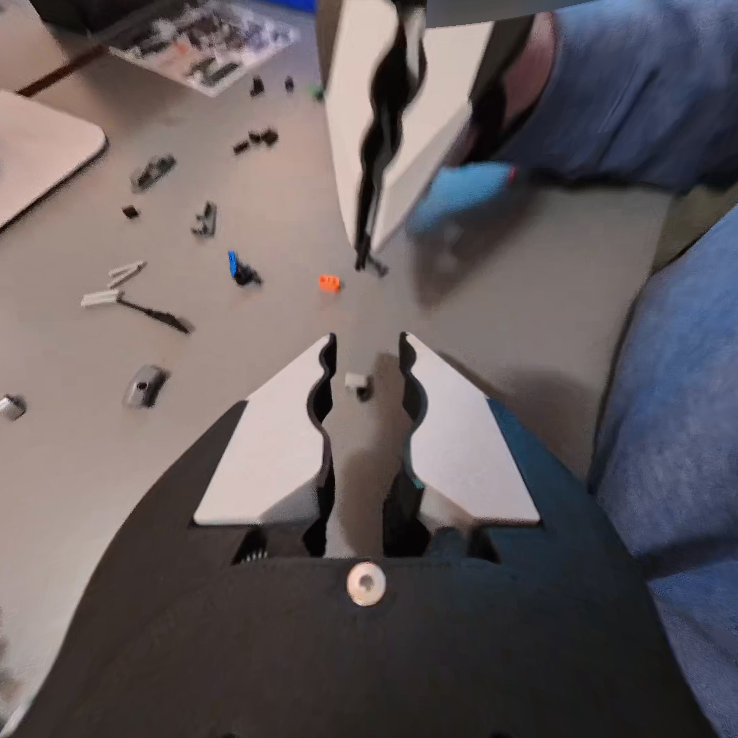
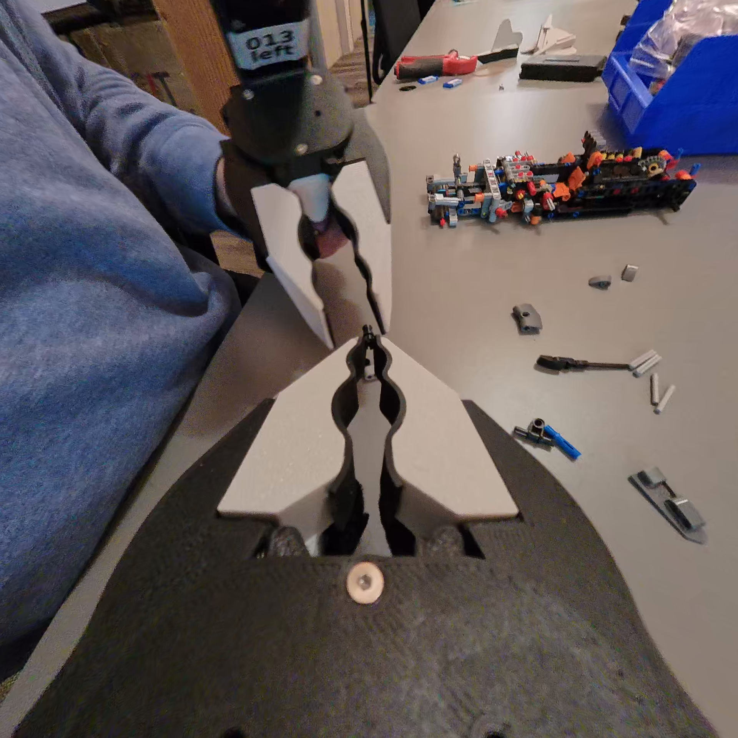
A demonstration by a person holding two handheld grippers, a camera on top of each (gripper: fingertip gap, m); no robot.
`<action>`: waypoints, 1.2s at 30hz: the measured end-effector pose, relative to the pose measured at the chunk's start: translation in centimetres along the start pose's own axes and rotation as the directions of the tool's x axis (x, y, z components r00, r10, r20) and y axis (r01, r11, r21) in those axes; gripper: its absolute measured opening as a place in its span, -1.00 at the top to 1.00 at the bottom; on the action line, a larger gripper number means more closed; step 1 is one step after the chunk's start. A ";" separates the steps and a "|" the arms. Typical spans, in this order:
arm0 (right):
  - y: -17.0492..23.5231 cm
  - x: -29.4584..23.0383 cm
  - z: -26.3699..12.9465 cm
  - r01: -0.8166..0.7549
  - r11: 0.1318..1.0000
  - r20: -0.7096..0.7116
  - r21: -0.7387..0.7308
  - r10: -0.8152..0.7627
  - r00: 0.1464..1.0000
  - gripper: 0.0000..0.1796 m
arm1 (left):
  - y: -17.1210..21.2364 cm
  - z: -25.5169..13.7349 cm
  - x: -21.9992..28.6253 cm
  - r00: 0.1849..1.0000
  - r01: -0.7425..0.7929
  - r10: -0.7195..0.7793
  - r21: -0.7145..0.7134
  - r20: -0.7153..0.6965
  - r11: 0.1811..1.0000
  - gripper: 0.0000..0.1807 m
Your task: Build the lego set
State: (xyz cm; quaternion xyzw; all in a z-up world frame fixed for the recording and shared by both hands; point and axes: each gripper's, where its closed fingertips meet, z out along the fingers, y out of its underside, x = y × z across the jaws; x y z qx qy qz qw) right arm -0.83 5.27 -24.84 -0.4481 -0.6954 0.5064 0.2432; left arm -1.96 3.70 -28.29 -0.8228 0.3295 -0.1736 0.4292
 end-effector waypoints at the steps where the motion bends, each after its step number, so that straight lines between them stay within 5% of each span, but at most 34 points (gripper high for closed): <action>1: 0.3 0.2 0.1 -0.007 1.000 -0.005 -0.010 0.007 1.000 0.98 | 1.2 0.3 0.0 0.998 -0.053 0.055 -0.067 0.033 0.996 0.64; 4: 0.8 0.2 0.4 -0.015 1.000 0.002 -0.028 0.015 1.000 0.98 | 4.0 1.4 -0.2 0.975 -0.177 0.203 -0.225 0.096 0.958 0.65; 12: 1.7 0.3 0.8 -0.010 0.997 -0.016 -0.077 0.008 1.000 0.98 | 4.0 2.4 -0.7 0.947 -0.245 0.288 -0.264 0.141 0.933 0.84; 23: 2.2 0.3 1.1 -0.006 0.995 -0.013 -0.097 0.004 1.000 0.98 | 4.1 2.1 -0.9 0.967 -0.181 0.220 -0.257 0.132 0.949 0.73; 36: 2.8 0.1 1.3 -0.012 0.991 -0.012 -0.135 0.010 1.000 0.98 | 4.2 2.3 -0.4 0.999 -0.035 0.041 -0.221 0.022 0.975 0.85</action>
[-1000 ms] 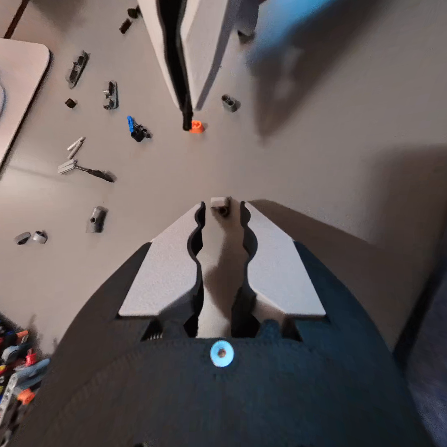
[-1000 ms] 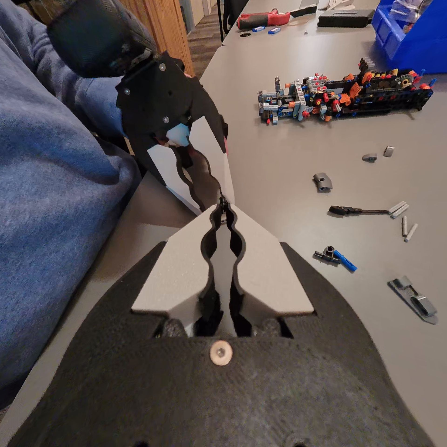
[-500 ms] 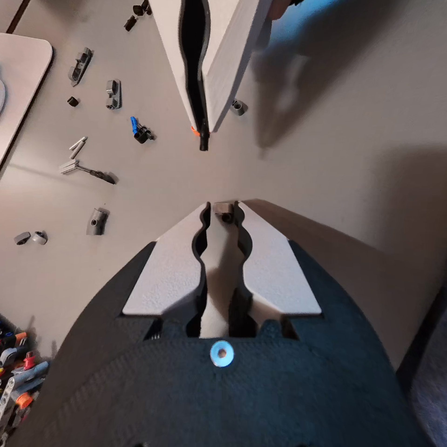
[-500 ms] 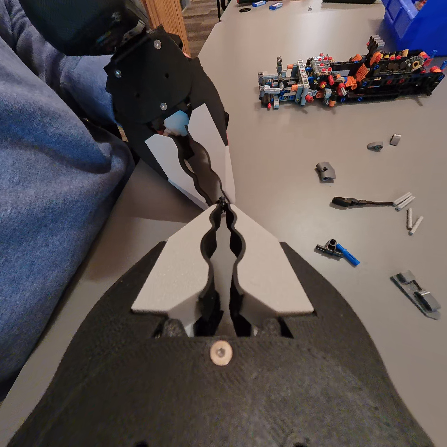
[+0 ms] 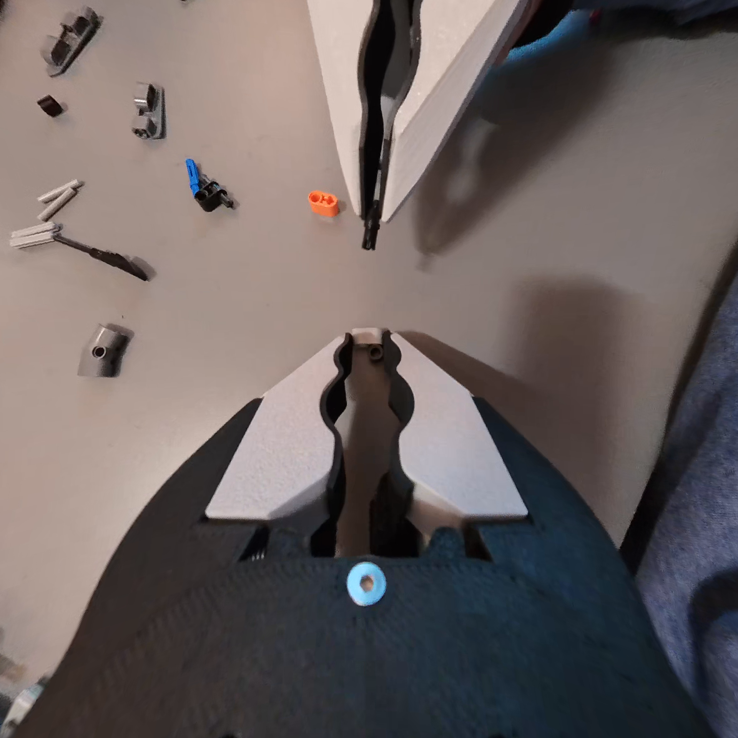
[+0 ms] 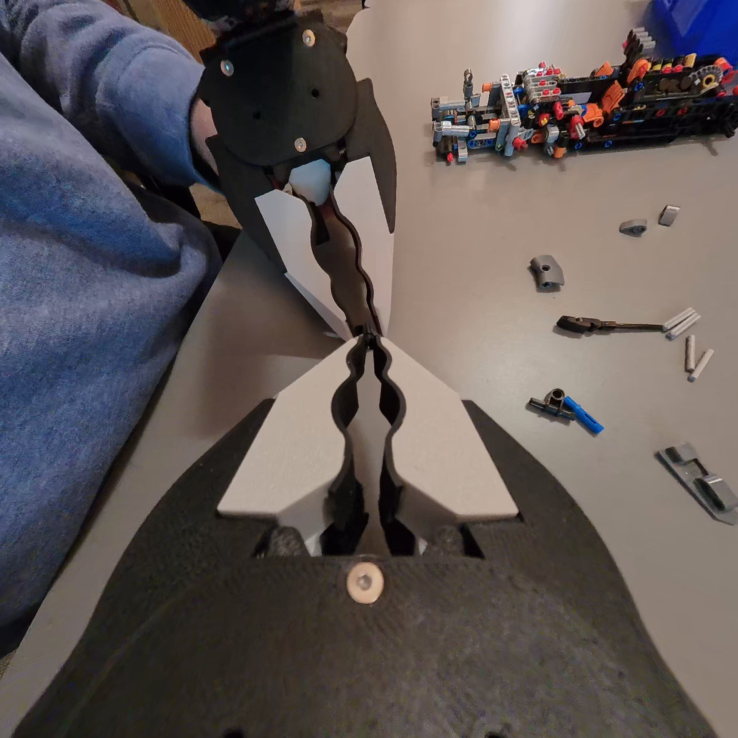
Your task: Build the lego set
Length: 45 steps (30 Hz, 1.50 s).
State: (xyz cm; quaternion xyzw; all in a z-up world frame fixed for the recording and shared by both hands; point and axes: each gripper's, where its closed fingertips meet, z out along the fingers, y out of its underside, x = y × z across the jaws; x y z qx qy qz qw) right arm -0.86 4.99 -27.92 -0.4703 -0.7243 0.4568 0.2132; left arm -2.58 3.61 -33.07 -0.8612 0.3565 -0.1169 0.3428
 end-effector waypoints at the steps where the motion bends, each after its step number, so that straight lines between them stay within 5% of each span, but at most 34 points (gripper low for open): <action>1: 0.1 0.0 0.0 0.005 1.000 -0.006 -0.007 -0.005 1.000 0.98 | -0.4 -0.2 0.0 1.000 0.004 -0.005 0.033 0.007 0.999 0.85; 14: 0.3 -1.1 0.5 0.022 0.999 -0.061 -0.028 -0.024 0.998 0.99 | -3.6 -2.1 1.2 1.000 -0.016 0.015 0.244 0.007 0.970 0.85; 45: -2.4 -2.1 -1.7 0.057 0.992 0.016 0.115 -0.059 0.998 0.99 | -6.5 -4.5 1.9 0.977 -0.212 0.208 0.282 0.044 0.936 0.86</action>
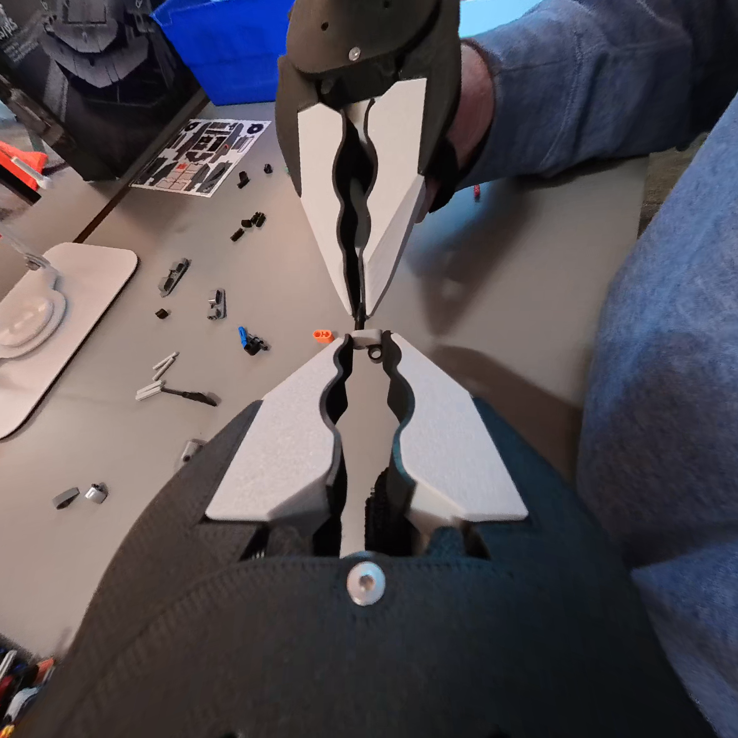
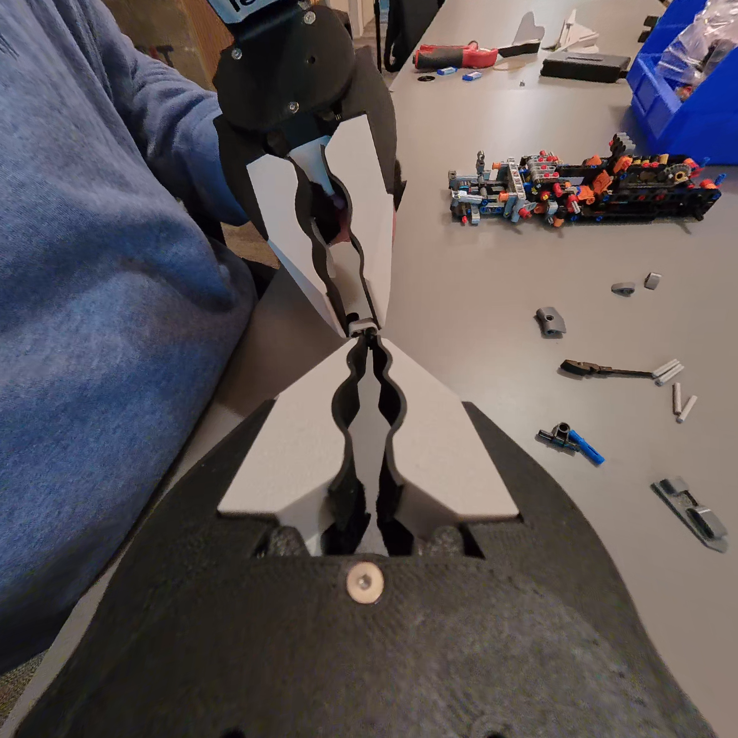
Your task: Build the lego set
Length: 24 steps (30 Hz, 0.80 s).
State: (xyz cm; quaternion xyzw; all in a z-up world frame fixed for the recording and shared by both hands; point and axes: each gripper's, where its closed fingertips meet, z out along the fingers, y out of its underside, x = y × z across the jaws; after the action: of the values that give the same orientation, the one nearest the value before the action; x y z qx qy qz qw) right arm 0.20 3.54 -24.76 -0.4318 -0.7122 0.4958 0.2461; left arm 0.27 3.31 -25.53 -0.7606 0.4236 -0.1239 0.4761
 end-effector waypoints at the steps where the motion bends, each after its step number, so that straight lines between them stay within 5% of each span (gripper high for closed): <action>1: 0.0 -0.1 0.0 0.001 1.000 0.008 0.002 -0.001 1.000 0.99 | -0.1 0.0 0.1 1.000 -0.001 0.001 0.003 -0.010 1.000 0.86; 24: -1.9 -1.1 -1.1 -0.051 0.988 0.142 0.148 0.029 0.989 0.99 | -2.9 -0.9 0.5 0.995 0.036 -0.019 0.170 -0.097 0.985 0.86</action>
State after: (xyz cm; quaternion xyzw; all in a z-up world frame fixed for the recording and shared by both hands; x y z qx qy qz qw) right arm 0.91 2.84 -22.49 -0.3904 -0.6793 0.5821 0.2175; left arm 1.55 2.89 -22.76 -0.7157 0.4231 -0.2027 0.5174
